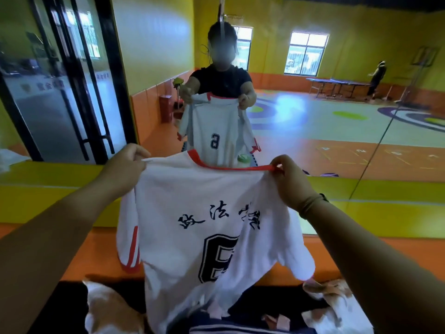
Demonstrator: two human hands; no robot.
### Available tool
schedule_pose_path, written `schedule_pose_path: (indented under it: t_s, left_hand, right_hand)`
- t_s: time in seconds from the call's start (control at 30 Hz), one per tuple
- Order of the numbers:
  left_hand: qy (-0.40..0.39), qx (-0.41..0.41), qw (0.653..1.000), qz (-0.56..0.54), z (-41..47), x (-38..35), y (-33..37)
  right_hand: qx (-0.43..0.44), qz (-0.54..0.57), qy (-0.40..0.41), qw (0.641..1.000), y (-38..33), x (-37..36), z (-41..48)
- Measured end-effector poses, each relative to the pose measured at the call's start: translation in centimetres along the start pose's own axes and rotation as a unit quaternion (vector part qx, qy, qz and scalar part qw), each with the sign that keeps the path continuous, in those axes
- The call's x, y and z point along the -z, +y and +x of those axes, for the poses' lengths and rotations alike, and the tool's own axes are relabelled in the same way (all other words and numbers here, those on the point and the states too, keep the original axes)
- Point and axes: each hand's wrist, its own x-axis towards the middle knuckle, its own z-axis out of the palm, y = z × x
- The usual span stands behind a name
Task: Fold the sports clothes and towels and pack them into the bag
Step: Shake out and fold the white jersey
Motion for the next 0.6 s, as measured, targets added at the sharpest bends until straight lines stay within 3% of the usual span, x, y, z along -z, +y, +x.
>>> schedule_pose_path:
  t_s: [0.23,0.37,0.47,0.6]
  left_hand:
    - [-0.076,-0.068,0.991,0.086,-1.4,-0.8,2.8]
    - [-0.061,-0.102,0.991,0.052,-0.7,-0.8,4.2]
    - [-0.048,-0.138,0.988,0.042,-0.4,-1.7,6.1]
    - [-0.026,-0.220,0.975,0.008,-0.4,-4.0,10.1]
  right_hand:
    - [0.037,-0.037,-0.036,0.998,-1.7,3.7,1.0]
    - [0.035,-0.013,-0.043,0.998,-1.1,7.1,0.4]
    - [0.048,-0.090,0.021,0.995,-0.2,9.2,0.3]
    - [0.036,-0.109,0.155,0.981,0.5,12.6,-0.3]
